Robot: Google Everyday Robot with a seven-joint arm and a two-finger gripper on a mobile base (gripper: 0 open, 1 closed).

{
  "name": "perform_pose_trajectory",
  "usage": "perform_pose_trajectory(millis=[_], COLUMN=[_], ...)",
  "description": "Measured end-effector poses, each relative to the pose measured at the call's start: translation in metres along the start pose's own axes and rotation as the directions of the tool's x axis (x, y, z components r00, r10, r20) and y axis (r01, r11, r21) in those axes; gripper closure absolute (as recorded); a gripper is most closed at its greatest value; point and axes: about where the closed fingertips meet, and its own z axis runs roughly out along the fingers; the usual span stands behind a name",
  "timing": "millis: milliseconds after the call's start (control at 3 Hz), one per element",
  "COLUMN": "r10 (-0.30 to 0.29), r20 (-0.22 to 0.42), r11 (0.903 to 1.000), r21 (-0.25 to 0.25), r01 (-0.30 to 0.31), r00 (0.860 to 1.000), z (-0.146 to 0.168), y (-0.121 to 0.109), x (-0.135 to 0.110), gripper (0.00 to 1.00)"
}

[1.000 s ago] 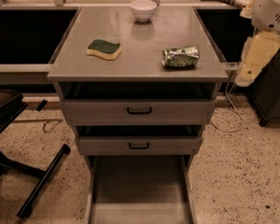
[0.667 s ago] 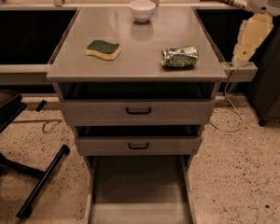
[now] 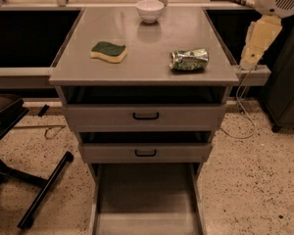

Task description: Place green can into bottom drawer

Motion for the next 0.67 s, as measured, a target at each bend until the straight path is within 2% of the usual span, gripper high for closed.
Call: perform_pose_trajectory(millis=[333, 667], r10=[-0.07, -0.137], r20=[0.024, 0.065], r11=[0.9975, 0.9906], r21=[0.014, 0.009], r01=[0.07, 0.137], r00=[0.997, 0.988], z=[0.022, 0.052], y=[-0.02, -0.039], x=[-0.024, -0.057], gripper=[0.0, 0.0])
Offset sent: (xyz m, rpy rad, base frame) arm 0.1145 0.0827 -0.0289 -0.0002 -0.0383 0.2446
